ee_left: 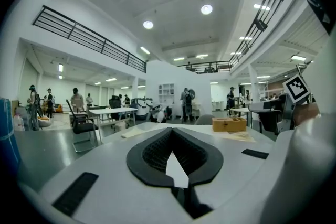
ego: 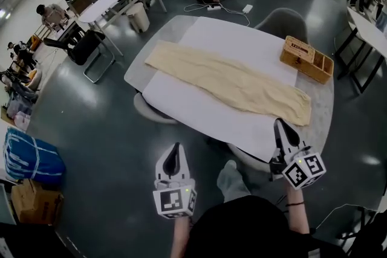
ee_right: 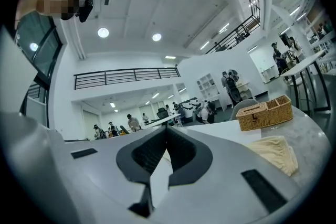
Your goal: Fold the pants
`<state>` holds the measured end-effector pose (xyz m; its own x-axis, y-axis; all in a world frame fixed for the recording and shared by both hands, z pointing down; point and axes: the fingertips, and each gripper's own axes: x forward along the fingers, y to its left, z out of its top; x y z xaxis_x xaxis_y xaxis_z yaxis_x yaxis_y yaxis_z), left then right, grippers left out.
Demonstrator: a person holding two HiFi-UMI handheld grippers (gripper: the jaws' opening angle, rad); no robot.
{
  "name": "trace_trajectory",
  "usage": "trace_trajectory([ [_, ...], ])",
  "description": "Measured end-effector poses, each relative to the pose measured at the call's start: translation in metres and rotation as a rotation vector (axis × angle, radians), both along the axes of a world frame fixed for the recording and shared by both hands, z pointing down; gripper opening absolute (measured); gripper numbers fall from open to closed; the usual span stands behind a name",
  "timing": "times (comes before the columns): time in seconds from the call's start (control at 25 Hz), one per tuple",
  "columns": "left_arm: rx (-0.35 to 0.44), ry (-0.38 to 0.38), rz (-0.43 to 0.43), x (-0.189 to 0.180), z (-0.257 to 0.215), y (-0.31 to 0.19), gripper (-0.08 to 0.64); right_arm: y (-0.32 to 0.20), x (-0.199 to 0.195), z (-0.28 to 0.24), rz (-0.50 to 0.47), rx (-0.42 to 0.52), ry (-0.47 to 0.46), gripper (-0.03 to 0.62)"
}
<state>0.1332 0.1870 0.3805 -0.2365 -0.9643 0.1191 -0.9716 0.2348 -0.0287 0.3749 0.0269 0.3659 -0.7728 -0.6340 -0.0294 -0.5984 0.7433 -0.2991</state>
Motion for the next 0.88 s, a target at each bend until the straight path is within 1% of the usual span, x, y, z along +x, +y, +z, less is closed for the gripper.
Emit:
trace_trajectory([
  [0.2,-0.015,-0.010,0.061,-0.012,-0.001,-0.051,0.014,-0.046,-0.002,0.001,0.074,-0.012,0.006,0.014],
  [0.32,-0.022,-0.008,0.077,-0.023,-0.002,-0.077,0.014,-0.073,0.002,0.000,0.125,-0.017,0.002,0.014],
  [0.44,-0.029,0.000,0.082,-0.034,-0.002,-0.102,0.014,-0.094,-0.001,0.000,0.149,-0.022,0.011,0.014],
  [0.64,-0.057,0.000,0.141,-0.040,0.007,-0.146,0.014,-0.121,-0.009,0.014,0.191,-0.058,-0.005,0.014],
  [0.76,-0.066,-0.002,0.174,-0.041,0.013,-0.166,0.014,-0.132,-0.012,0.026,0.199,-0.073,0.023,0.014],
  [0.88,-0.088,0.003,0.219,-0.038,0.023,-0.186,0.014,-0.145,-0.010,0.028,0.193,-0.038,0.071,0.014],
])
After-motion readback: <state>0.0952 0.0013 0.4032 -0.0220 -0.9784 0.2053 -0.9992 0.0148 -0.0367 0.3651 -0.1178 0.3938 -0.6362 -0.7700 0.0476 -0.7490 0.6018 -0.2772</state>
